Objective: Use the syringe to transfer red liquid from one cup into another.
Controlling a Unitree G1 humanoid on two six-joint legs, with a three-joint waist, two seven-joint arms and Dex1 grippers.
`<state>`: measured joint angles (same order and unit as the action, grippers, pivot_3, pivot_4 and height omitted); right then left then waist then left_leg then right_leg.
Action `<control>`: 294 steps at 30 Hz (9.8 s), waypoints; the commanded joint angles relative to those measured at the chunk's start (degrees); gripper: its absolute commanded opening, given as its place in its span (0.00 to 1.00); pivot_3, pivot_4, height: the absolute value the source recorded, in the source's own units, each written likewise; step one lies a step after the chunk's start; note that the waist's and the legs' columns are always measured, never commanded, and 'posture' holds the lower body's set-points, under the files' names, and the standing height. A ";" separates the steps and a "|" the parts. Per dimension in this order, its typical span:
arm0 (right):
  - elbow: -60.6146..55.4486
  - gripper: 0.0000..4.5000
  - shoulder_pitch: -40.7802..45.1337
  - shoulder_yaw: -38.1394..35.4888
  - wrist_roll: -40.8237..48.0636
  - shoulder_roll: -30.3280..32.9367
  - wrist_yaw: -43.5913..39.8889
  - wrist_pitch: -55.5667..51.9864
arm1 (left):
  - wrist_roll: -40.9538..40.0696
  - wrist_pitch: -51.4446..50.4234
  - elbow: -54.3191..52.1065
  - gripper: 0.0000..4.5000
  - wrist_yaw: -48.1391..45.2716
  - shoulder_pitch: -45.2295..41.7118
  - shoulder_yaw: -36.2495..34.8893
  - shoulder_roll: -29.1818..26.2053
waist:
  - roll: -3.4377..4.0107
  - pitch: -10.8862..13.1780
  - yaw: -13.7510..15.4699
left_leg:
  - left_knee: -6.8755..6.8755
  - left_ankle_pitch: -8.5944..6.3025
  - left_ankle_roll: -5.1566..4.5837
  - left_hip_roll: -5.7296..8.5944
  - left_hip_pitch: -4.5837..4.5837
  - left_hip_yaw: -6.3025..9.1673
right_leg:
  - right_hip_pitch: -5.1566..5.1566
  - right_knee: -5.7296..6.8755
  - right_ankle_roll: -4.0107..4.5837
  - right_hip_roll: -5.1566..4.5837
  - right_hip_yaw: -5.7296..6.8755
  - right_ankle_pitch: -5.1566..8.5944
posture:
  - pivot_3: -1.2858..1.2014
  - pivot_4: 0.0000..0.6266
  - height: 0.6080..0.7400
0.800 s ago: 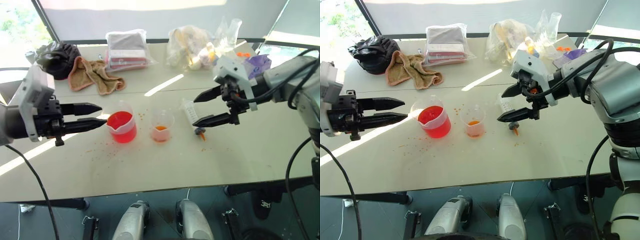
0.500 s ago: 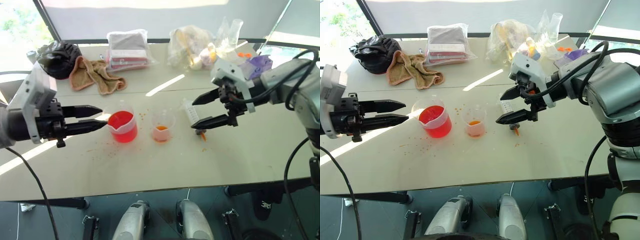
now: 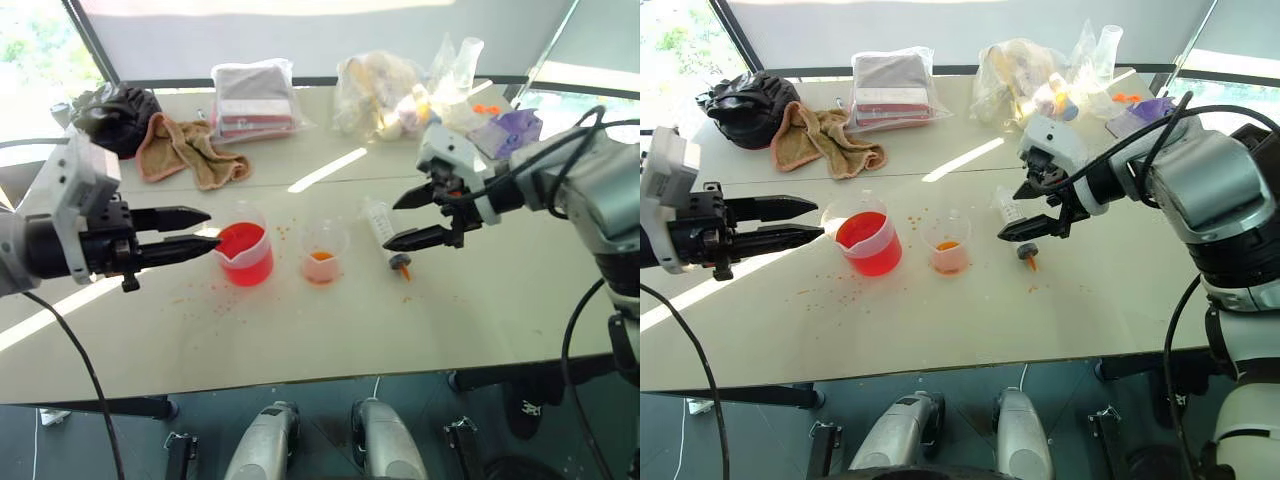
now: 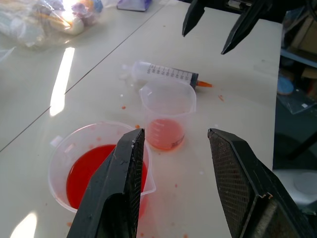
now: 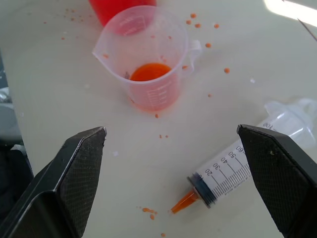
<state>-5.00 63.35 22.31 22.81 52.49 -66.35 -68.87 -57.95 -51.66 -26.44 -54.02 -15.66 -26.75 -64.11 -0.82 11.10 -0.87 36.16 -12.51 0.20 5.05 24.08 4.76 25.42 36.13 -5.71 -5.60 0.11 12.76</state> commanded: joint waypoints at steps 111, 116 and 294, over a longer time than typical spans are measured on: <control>25.88 0.30 -16.25 -8.63 -10.99 -61.44 26.44 66.02 | -13.20 -4.69 -5.78 0.48 23.50 4.32 -13.63 -1.38 | -0.01 -0.04 -1.68 | -0.21 0.20 0.38 -0.01 -0.64 0.10 | -0.05 0.85 0.07 0.27 -0.14 -0.03 | 0.52 0.24 0.97; 25.63 0.30 -16.89 -8.10 -11.71 -61.39 26.22 66.88 | -9.98 -2.86 -4.74 0.48 23.35 3.35 -11.46 -1.12 | -0.01 -0.04 -1.69 | -0.21 0.20 0.38 -0.01 -0.64 0.11 | -0.05 0.85 0.07 0.28 -0.14 -0.03 | 0.52 0.24 0.97; -9.44 0.30 -26.42 -15.54 -8.37 -45.92 40.25 46.48 | 6.83 3.59 23.53 0.64 8.49 -39.09 16.00 19.15 | -0.15 -0.06 -1.61 | -0.85 0.28 0.42 0.02 -0.66 0.10 | -0.11 0.20 0.06 0.23 -0.08 -0.04 | 0.52 0.24 0.97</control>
<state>-11.23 36.77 6.41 13.69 7.26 -26.51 -22.76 -52.16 -48.49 -3.19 -44.56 -53.35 -11.12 -44.66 -0.97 11.04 -2.48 35.30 -12.23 0.62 5.05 23.42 4.88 25.31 36.33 -5.65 -5.35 0.02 12.71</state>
